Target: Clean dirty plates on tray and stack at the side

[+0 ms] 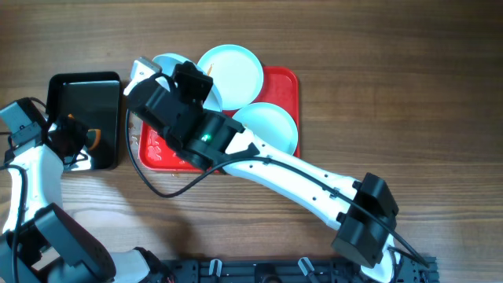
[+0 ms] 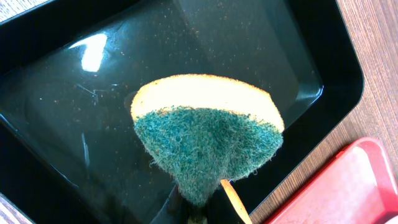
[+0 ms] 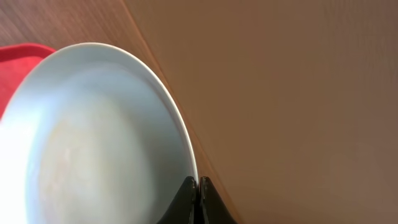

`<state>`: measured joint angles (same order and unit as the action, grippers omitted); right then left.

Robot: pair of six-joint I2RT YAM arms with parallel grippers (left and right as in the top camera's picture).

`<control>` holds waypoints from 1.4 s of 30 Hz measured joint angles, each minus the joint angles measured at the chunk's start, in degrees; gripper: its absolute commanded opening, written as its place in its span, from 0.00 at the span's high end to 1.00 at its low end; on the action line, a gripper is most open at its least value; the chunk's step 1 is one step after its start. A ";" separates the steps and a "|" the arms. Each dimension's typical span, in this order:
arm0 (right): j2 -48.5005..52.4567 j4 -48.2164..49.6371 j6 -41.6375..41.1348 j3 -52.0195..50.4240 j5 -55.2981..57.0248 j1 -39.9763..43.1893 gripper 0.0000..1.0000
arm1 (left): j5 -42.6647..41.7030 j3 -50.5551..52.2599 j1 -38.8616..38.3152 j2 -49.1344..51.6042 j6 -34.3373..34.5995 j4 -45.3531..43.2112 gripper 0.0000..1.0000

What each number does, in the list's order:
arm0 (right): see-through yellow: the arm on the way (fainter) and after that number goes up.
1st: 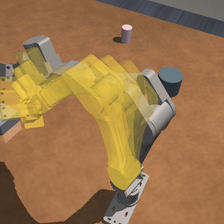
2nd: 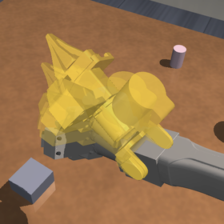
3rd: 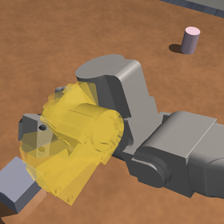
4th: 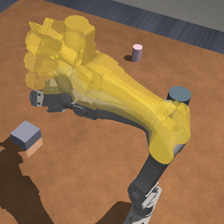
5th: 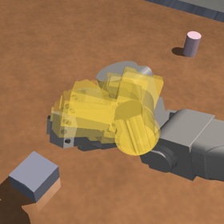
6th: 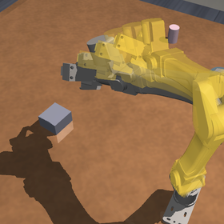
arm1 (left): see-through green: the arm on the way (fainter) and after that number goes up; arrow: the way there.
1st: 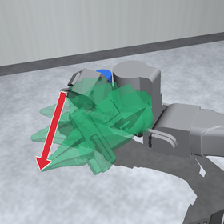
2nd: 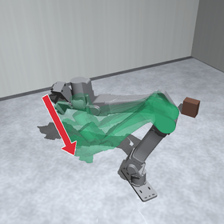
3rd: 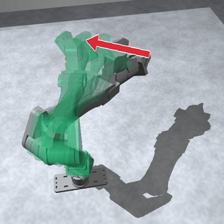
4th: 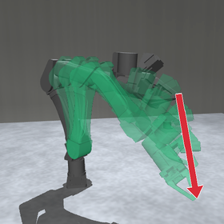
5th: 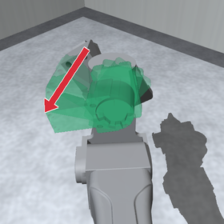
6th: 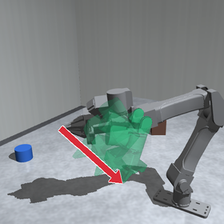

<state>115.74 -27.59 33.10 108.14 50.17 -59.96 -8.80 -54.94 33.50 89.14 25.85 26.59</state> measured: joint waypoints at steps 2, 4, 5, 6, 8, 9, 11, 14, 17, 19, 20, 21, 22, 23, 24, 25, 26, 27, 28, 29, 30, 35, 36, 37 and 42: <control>0.00 -0.42 -1.90 0.00 0.07 0.00 0.96 | 0.00 0.00 0.00 0.00 0.00 0.02 0.96; 0.00 -1.31 -4.81 0.00 0.02 0.00 0.96 | 0.00 0.00 0.00 0.00 0.00 0.00 0.96; 0.00 -2.12 -6.86 0.00 0.02 0.07 0.96 | 0.00 0.00 0.00 0.00 0.00 0.04 0.96; 0.00 -2.78 -9.01 0.00 -0.02 0.11 0.96 | 0.00 0.00 0.00 0.00 0.00 0.13 0.96; 0.00 -5.62 -15.15 0.00 -1.05 0.44 0.96 | 0.00 0.00 0.00 0.00 0.00 0.24 0.96; 0.00 -7.48 -18.73 0.00 -2.51 0.81 0.96 | 0.00 0.00 0.00 0.00 0.00 0.24 0.96; 0.00 -11.06 -25.90 0.00 -7.39 1.92 0.96 | 0.00 0.00 0.00 0.00 0.00 0.26 0.96; 0.00 -14.25 -38.49 0.00 -19.67 5.44 0.96 | 0.00 0.00 0.00 0.00 0.00 0.37 0.96; 0.00 -15.26 -48.33 0.00 -31.65 10.25 0.96 | 0.00 0.00 0.00 0.00 0.00 0.46 0.96; 0.00 -15.93 -53.46 0.00 -38.69 14.12 0.96 | 0.00 0.00 0.00 0.00 0.00 0.61 0.96; 0.00 -16.48 -55.25 0.00 -41.64 15.96 0.96 | 0.00 0.00 0.00 0.00 0.00 0.63 0.96; 0.00 -17.35 -57.37 0.00 -44.83 18.34 0.96 | 0.00 0.00 0.00 0.00 0.00 0.63 0.96; 0.00 -18.43 -59.17 0.00 -48.02 20.90 0.96 | 0.00 0.00 0.00 0.00 0.00 0.63 0.96; 0.00 -19.21 -60.35 0.00 -49.96 22.97 0.96 | 0.00 0.00 0.00 0.00 0.00 0.63 0.96; 0.00 -20.35 -61.55 0.00 -52.41 25.55 0.96 | 0.00 0.00 0.00 0.00 0.00 0.63 0.96; 0.00 -21.57 -62.47 0.00 -54.55 28.13 0.96 | 0.00 0.00 0.00 0.00 0.00 0.63 0.96; 0.00 -23.12 -63.47 0.00 -57.07 31.41 0.96 | 0.00 0.00 0.00 0.00 0.00 0.63 0.96; 0.00 -24.20 -63.84 0.00 -58.38 33.73 0.96 | 0.00 0.00 0.00 0.00 0.00 0.63 0.96; 0.00 -25.27 -64.15 0.00 -59.32 35.23 0.96 | 0.00 0.00 0.00 0.00 0.00 0.63 0.96; 0.00 -26.38 -64.43 0.00 -60.33 37.24 0.96 | 0.00 0.00 0.00 0.00 0.00 0.63 0.96; 0.00 -27.32 -64.61 0.00 -61.07 38.88 0.96 | 0.00 0.00 0.00 0.00 0.00 0.66 0.96; 0.00 -31.58 -64.98 0.00 -62.97 48.13 0.96 | 0.00 0.00 0.00 0.00 0.00 0.72 0.96; 0.00 -32.48 -64.78 0.00 -63.28 50.27 0.96 | 0.00 0.00 0.00 0.00 0.00 0.70 0.96; 0.00 -33.05 -64.59 0.00 -63.25 52.09 0.96 | 0.00 0.00 0.00 0.00 0.00 0.74 0.96; 0.00 -34.29 -63.30 -1.09 -62.03 62.03 0.96 | 0.00 0.00 0.00 0.00 0.00 0.79 0.96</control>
<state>115.74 -61.89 -30.20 107.04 -11.86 2.07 -8.80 -54.94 33.50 89.14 25.85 27.38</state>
